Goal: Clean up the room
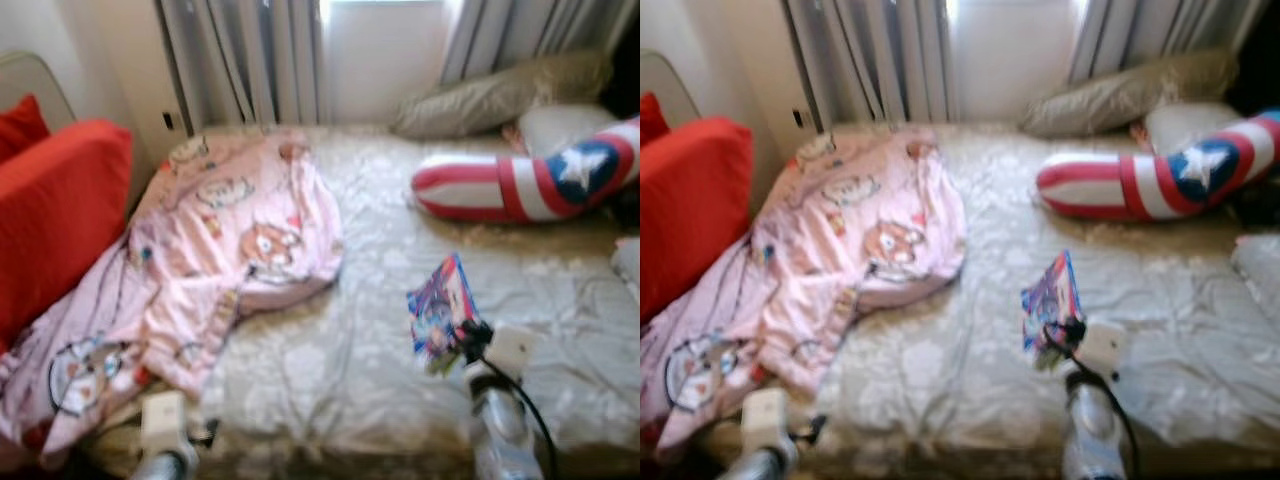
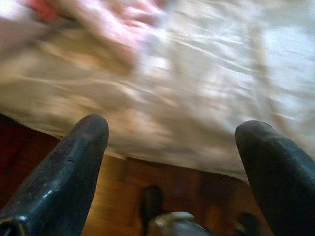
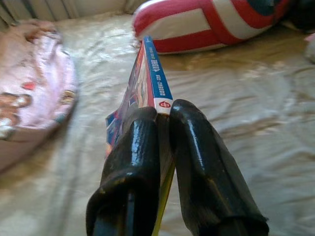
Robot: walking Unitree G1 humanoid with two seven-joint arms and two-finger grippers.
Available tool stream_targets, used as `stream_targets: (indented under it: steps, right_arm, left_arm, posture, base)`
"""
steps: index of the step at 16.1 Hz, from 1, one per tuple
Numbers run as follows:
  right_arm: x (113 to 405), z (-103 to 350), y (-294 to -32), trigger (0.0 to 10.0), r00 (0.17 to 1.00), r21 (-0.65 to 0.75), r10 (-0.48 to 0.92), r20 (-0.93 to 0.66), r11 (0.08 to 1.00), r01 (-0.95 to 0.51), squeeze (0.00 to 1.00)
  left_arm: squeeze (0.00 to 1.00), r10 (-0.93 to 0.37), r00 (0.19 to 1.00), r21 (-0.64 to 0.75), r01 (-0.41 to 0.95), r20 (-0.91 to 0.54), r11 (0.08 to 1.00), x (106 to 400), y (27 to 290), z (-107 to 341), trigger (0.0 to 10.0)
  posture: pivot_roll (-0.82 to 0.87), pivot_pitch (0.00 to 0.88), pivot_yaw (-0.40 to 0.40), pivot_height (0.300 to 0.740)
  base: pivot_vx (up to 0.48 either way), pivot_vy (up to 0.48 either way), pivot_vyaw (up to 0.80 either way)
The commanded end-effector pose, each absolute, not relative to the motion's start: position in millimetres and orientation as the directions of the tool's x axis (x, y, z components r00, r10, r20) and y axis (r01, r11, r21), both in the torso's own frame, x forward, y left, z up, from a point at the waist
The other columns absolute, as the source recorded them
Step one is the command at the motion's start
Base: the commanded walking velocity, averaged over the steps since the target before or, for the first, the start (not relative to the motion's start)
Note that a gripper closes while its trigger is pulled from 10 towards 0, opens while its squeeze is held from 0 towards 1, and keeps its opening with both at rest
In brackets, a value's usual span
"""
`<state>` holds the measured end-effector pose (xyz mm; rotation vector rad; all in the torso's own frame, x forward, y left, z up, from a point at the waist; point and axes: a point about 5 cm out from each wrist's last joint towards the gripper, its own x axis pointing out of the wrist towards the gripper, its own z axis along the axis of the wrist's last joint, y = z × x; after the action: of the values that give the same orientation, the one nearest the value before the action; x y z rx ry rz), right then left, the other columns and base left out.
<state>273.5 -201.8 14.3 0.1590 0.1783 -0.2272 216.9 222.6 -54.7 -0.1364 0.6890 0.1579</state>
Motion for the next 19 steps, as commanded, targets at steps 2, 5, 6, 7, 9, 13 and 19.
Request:
stream_targets:
  steps: [2,5,6,7,9,13,19]
  right_arm:
    - [282.6,27.4,-198.8,10.0,0.972,0.129,-0.2,-0.123,0.968,0.216,0.0]
    - [284.0,27.4,-194.7,10.0,0.977,0.088,-0.173,-0.124,0.979,0.184,0.0]
    - [284.5,27.8,-192.8,10.0,0.979,0.086,-0.163,-0.121,0.981,0.174,0.0]
    - [284.8,27.9,-192.1,10.0,0.98,0.081,-0.158,-0.121,0.982,0.169,0.0]
    - [284.1,26.9,-192.1,10.0,0.978,0.09,-0.169,-0.126,0.979,0.181,0.0]
    - [284.2,27.6,-194.7,10.0,0.977,0.086,-0.174,-0.122,0.979,0.185,0.0]
    - [284.5,28.2,-197.4,10.0,0.975,0.091,-0.187,-0.123,0.976,0.199,0.0]
  left_arm:
    - [0.0,0.107,0.745,-0.052,-0.187,-0.658,0.981,212.6,227.5,-56.6,10.0]
    - [0.0,0.109,0.744,-0.051,-0.188,-0.659,0.981,212.5,227.2,-56.8,10.0]
    - [0.0,0.109,0.744,-0.051,-0.189,-0.659,0.981,212.8,227.0,-56.7,10.0]
    - [0.0,0.109,0.745,-0.051,-0.189,-0.659,0.981,213.0,226.8,-56.6,10.0]
    - [0.0,0.11,0.746,-0.051,-0.189,-0.657,0.981,213.7,226.7,-56.2,10.0]
    - [0.0,0.11,0.747,-0.051,-0.19,-0.655,0.981,214.3,227.2,-55.7,10.0]
    - [0.0,0.108,0.752,-0.055,-0.188,-0.65,0.981,215.8,226.5,-54.8,10.0]
  posture:
    - [0.01,0.0,-0.023,0.74]
    - [0.0,0.0,-0.022,0.74]
    - [0.01,0.0,-0.023,0.74]
    - [0.01,0.0,-0.024,0.74]
    - [0.01,0.0,-0.024,0.74]
    - [0.0,0.0,-0.025,0.74]
    - [0.0,0.0,-0.026,0.74]
  base:
    - [0.0,-0.307,0.0]
    - [0.0,-0.304,0.0]
    - [0.0,-0.304,0.56]
    - [0.0,-0.304,0.56]
    - [0.0,-0.302,0.21]
    - [0.0,-0.302,0.0]
    - [0.0,-0.302,0.0]
